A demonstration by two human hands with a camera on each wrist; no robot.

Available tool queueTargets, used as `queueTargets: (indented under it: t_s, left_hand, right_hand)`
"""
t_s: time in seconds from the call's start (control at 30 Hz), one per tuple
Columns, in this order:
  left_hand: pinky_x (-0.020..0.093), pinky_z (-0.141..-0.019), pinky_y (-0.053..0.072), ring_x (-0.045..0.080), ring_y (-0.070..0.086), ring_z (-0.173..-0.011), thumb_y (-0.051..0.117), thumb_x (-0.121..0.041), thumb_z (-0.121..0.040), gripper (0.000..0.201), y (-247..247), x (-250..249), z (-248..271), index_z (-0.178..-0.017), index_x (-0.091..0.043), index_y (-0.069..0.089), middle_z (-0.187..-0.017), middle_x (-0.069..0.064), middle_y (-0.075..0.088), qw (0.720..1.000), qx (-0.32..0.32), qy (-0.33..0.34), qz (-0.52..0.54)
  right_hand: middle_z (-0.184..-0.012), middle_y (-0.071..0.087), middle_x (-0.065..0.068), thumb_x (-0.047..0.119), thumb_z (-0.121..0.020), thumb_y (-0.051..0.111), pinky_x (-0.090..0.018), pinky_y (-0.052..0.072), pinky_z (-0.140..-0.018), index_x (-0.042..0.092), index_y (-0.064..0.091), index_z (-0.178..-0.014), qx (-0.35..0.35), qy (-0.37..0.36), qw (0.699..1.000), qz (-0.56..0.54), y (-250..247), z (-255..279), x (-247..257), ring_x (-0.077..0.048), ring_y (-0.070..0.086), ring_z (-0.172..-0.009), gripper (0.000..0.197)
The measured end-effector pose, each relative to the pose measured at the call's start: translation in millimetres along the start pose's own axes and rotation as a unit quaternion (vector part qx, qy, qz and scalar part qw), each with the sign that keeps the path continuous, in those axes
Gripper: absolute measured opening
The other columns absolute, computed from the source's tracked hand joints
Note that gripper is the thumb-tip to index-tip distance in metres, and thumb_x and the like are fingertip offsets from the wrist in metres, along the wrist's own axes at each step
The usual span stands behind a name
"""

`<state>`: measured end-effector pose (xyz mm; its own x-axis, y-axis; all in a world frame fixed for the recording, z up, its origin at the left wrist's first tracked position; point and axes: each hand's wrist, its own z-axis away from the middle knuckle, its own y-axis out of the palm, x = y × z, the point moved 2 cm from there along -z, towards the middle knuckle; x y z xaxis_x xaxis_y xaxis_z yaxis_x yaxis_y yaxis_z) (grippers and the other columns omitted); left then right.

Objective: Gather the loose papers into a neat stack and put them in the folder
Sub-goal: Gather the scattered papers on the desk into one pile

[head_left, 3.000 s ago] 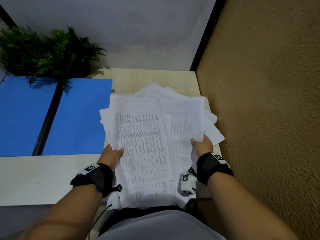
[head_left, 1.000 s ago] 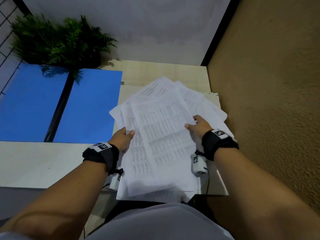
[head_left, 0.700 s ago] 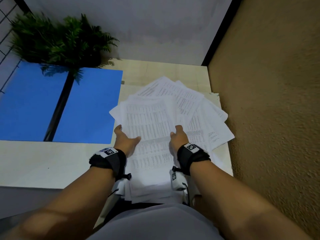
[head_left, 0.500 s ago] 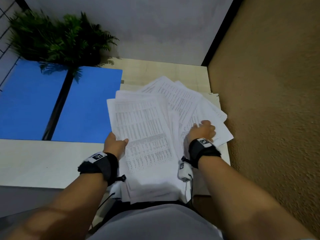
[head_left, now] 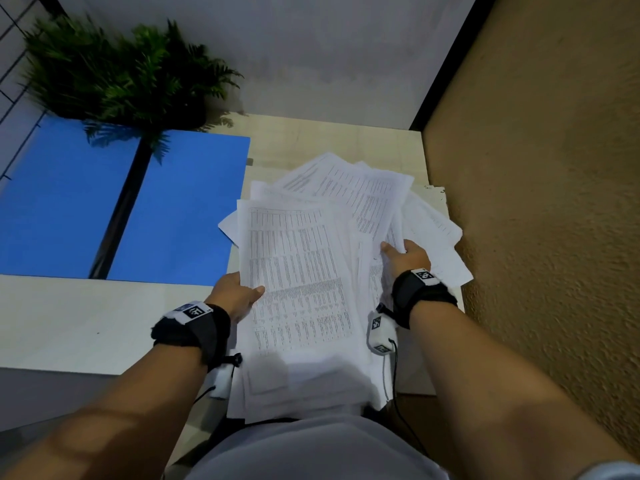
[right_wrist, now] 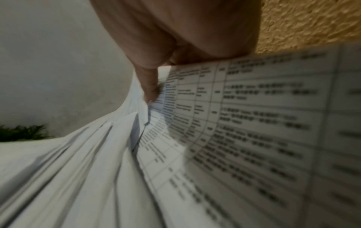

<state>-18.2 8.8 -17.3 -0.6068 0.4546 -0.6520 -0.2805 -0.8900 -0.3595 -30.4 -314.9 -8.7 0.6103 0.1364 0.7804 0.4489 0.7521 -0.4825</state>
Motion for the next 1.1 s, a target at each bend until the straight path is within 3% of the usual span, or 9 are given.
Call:
queueTargets:
  t_s: [0.1, 0.2, 0.33, 0.43, 0.57, 0.73, 0.93, 1.0, 1.1]
  left_hand:
    - [0.049, -0.101, 0.049, 0.030, 0.063, -0.115, 0.070, -0.010, -0.086, 0.044, -1.1, 4.6, 1.0, -0.128, -0.012, 0.057, -0.127, 0.008, 0.065, 0.998, -0.016, 0.033, 0.043]
    - [0.050, -0.102, 0.048, 0.028, 0.061, -0.117, 0.067, -0.006, -0.087, 0.046, -0.7, 11.7, -0.8, -0.131, -0.017, 0.056, -0.128, 0.005, 0.064, 0.995, -0.034, 0.045, 0.084]
    - [0.049, -0.103, 0.047, 0.028, 0.060, -0.117, 0.065, -0.003, -0.088, 0.045, 1.7, 13.2, 1.3, -0.130, -0.016, 0.057, -0.128, 0.003, 0.063, 0.993, -0.027, 0.055, 0.097]
    - [0.051, -0.101, 0.049, 0.030, 0.061, -0.117, 0.067, -0.007, -0.085, 0.042, 7.0, 15.0, -1.7, -0.123, -0.022, 0.061, -0.128, 0.005, 0.064, 0.993, -0.018, 0.061, 0.097]
    - [0.053, -0.097, 0.051, 0.030, 0.064, -0.113, 0.065, -0.016, -0.073, 0.037, 14.2, 30.6, -17.2, -0.092, -0.047, 0.065, -0.123, 0.002, 0.067, 0.989, 0.000, 0.053, 0.141]
    - [0.041, -0.095, 0.048, 0.025, 0.061, -0.097, 0.054, 0.004, -0.089, 0.043, 19.0, 8.2, 8.8, -0.092, -0.038, 0.060, -0.100, -0.003, 0.065, 0.982, 0.009, 0.048, 0.183]
    - [0.048, -0.099, 0.047, 0.032, 0.058, -0.115, 0.058, 0.001, -0.076, 0.050, 22.3, 8.6, 9.5, -0.105, -0.040, 0.054, -0.118, 0.005, 0.063, 0.978, 0.038, 0.078, 0.192]
    - [0.050, -0.101, 0.045, 0.031, 0.054, -0.123, 0.053, 0.021, -0.077, 0.073, 23.4, 0.4, 16.3, -0.124, -0.034, 0.049, -0.126, 0.004, 0.058, 0.962, 0.058, 0.129, 0.232]
    - [0.039, -0.102, 0.041, 0.013, 0.047, -0.124, 0.039, 0.031, -0.085, 0.107, 21.8, -3.6, 24.0, -0.150, -0.049, 0.009, -0.146, -0.013, 0.036, 0.951, 0.057, 0.126, 0.276]
  right_hand:
    - [-0.075, 0.056, -0.008, 0.024, -0.083, 0.063, -0.024, 0.045, -0.061, 0.015, 0.053, -0.074, -0.035, -0.018, 0.999, 0.000, -2.3, -4.0, 0.3, -0.021, 0.053, -0.069, 0.017]
    - [-0.102, 0.067, -0.014, 0.019, -0.090, 0.059, -0.032, 0.053, -0.083, 0.010, 0.058, -0.093, -0.049, -0.047, 0.998, 0.013, -10.6, 0.2, 5.2, -0.026, 0.062, -0.089, 0.010]
    - [-0.119, 0.066, -0.007, 0.032, -0.090, 0.053, -0.043, 0.049, -0.099, 0.013, 0.058, -0.120, -0.079, -0.070, 0.994, 0.037, -31.5, 8.7, 10.3, -0.026, 0.062, -0.108, 0.036]
    - [-0.094, 0.065, -0.002, 0.022, -0.095, 0.051, -0.032, 0.047, -0.089, 0.011, 0.057, -0.102, -0.122, -0.090, 0.987, 0.053, -55.0, 16.8, 17.0, -0.020, 0.058, -0.094, 0.014]
    - [-0.101, 0.068, -0.017, 0.024, -0.096, 0.050, -0.038, 0.052, -0.083, 0.007, 0.059, -0.103, -0.214, -0.119, 0.967, 0.071, -92.8, 30.3, 34.1, -0.030, 0.065, -0.091, 0.020]
    - [-0.083, 0.055, -0.012, 0.021, -0.097, 0.048, -0.028, 0.040, -0.070, 0.007, 0.047, -0.094, -0.275, -0.185, 0.942, 0.057, -135.8, 50.8, 63.8, -0.020, 0.053, -0.077, 0.015]
    - [-0.084, 0.052, -0.005, 0.016, -0.092, 0.052, -0.017, 0.036, -0.063, 0.005, 0.051, -0.092, -0.372, -0.303, 0.876, -0.057, -175.6, 87.7, 108.6, 0.000, 0.045, -0.070, 0.012]
    - [-0.088, 0.056, -0.001, 0.010, -0.088, 0.053, -0.007, 0.041, -0.072, 0.013, 0.046, -0.091, -0.374, -0.348, 0.850, -0.128, -183.3, 94.5, 121.4, 0.014, 0.051, -0.072, 0.007]
    - [-0.088, 0.059, 0.009, 0.009, -0.086, 0.057, -0.010, 0.046, -0.082, 0.025, 0.048, -0.089, -0.334, -0.360, 0.851, -0.184, -182.2, 95.8, 128.5, 0.022, 0.052, -0.078, 0.018]
